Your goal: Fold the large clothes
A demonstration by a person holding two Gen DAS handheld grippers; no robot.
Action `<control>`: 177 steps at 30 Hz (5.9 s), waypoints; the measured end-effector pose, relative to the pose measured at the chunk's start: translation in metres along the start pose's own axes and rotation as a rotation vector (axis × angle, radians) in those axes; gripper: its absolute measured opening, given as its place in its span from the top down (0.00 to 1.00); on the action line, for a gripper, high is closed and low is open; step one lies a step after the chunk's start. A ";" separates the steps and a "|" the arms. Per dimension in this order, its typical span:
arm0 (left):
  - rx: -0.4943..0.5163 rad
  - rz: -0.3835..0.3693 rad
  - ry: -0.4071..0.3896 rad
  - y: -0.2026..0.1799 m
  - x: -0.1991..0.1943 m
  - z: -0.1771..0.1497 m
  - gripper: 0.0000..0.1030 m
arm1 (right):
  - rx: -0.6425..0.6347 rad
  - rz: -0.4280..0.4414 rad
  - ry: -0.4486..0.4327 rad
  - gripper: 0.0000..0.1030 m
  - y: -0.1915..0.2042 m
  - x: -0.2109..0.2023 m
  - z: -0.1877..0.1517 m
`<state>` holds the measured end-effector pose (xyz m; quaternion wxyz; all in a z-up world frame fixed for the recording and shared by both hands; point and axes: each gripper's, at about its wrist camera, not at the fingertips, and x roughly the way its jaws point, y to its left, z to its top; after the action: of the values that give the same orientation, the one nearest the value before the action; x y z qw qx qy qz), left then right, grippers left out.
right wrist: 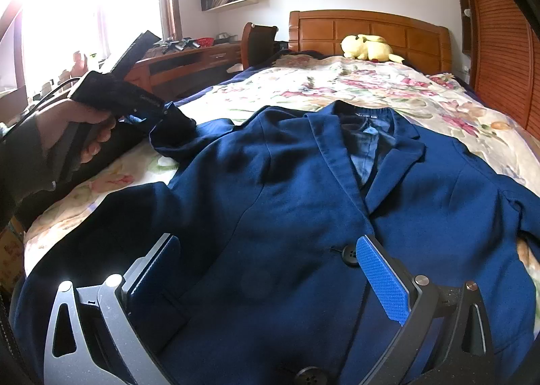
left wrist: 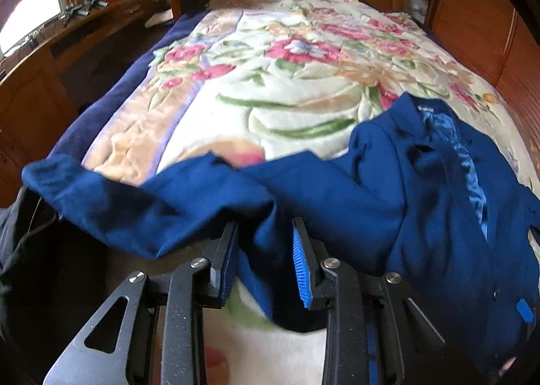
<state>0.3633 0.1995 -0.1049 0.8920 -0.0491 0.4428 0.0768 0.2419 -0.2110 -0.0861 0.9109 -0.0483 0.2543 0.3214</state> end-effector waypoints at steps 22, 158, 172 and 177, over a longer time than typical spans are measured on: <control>0.308 -0.172 -0.090 -0.121 -0.112 -0.026 0.94 | 0.085 0.028 -0.002 0.00 -0.011 -0.002 -0.001; 0.150 -0.209 -0.112 -0.094 -0.108 -0.206 0.69 | -0.059 -0.147 0.152 0.85 -0.071 0.010 0.021; 0.155 -0.198 -0.109 -0.096 -0.107 -0.208 0.69 | 0.108 -0.165 -0.010 0.85 -0.087 -0.065 -0.002; 0.155 -0.197 -0.111 -0.098 -0.108 -0.209 0.69 | 0.141 -0.220 -0.078 0.86 -0.089 -0.086 -0.009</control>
<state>0.1536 0.0603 -0.1430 0.9194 -0.0187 0.3906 -0.0431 0.2354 -0.3320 -0.0580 0.9510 0.0009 0.2336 0.2024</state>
